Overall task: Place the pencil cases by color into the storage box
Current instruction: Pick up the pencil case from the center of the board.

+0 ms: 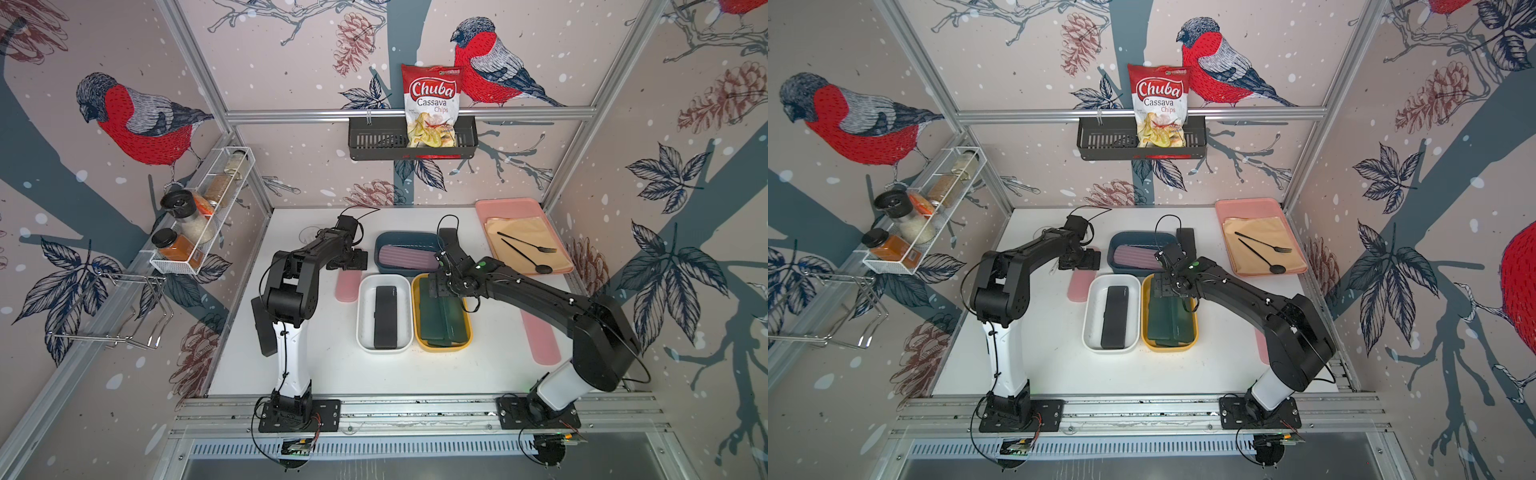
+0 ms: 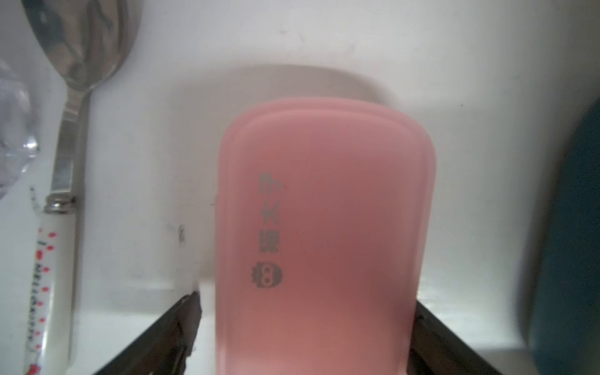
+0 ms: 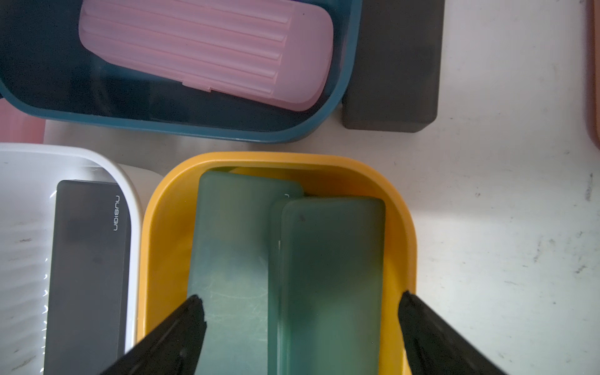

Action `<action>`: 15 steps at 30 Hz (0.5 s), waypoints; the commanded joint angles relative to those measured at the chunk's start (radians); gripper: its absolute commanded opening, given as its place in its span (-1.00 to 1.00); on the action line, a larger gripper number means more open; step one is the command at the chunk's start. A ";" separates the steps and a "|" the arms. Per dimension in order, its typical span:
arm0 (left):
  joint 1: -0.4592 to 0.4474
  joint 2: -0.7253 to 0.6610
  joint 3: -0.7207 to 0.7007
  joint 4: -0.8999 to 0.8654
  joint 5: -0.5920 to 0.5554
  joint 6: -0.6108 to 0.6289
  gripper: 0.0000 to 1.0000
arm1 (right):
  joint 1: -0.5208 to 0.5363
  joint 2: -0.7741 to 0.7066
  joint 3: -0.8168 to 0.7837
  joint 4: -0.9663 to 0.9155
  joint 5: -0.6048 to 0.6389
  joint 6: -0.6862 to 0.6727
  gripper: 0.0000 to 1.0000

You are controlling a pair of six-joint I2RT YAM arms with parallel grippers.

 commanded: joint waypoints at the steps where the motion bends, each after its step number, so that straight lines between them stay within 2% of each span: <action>1: 0.008 0.031 -0.017 -0.079 -0.013 -0.030 0.90 | 0.000 0.004 0.009 0.016 -0.006 -0.015 0.93; 4: 0.007 0.040 -0.021 -0.083 -0.003 -0.035 0.82 | -0.001 0.003 0.007 0.017 -0.004 -0.016 0.93; 7: 0.008 0.040 -0.026 -0.085 -0.002 -0.040 0.55 | -0.003 -0.002 0.005 0.017 -0.003 -0.016 0.93; 10: 0.009 0.031 -0.032 -0.085 -0.011 -0.046 0.37 | -0.003 -0.007 0.001 0.017 0.000 -0.015 0.93; 15: 0.012 0.009 -0.031 -0.088 -0.022 -0.053 0.32 | -0.007 -0.015 0.002 0.018 0.004 -0.019 0.93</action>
